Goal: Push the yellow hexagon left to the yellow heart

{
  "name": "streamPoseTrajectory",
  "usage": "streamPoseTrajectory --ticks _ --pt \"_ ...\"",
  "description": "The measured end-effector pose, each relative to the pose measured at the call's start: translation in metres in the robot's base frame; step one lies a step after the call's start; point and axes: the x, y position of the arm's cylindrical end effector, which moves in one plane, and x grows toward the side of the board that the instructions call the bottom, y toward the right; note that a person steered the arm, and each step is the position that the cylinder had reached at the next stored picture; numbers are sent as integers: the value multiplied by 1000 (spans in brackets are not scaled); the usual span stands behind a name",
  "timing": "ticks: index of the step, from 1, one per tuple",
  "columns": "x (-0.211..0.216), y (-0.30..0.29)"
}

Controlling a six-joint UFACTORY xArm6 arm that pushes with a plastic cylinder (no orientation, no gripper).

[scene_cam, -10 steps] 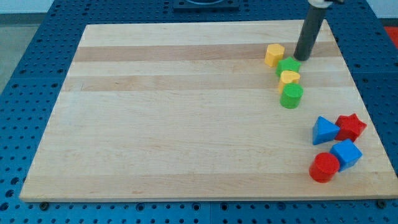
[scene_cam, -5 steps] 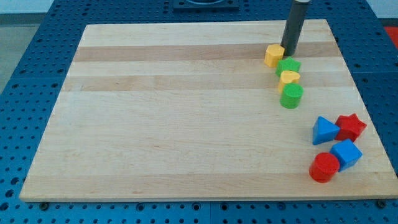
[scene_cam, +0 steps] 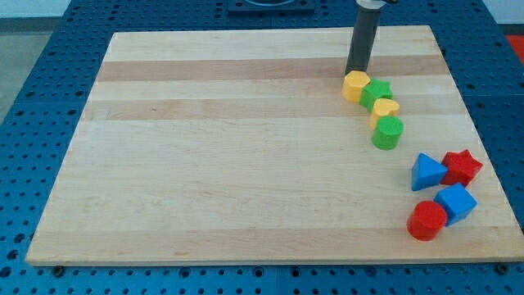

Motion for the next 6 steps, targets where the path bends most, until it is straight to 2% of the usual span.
streamPoseTrajectory --ticks 3,4,5,6 --pt "26 0" --pt "16 -1" --pt "-9 -29" --pt "13 -41"
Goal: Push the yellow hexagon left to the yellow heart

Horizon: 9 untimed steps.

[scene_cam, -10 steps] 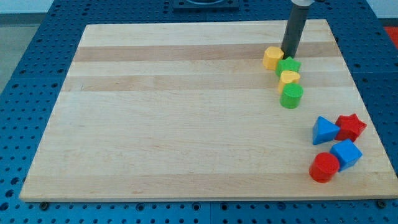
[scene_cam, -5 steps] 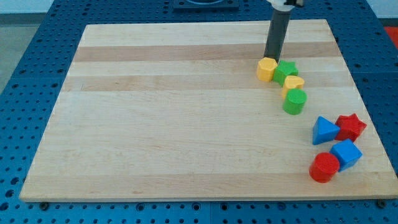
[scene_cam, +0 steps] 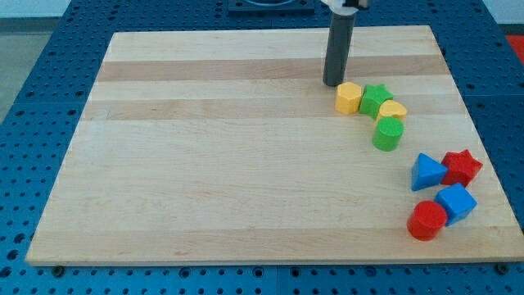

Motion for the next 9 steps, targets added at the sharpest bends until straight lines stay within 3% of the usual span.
streamPoseTrajectory --ticks 4,8,9 --pt "63 0" --pt "71 -7" --pt "114 -31"
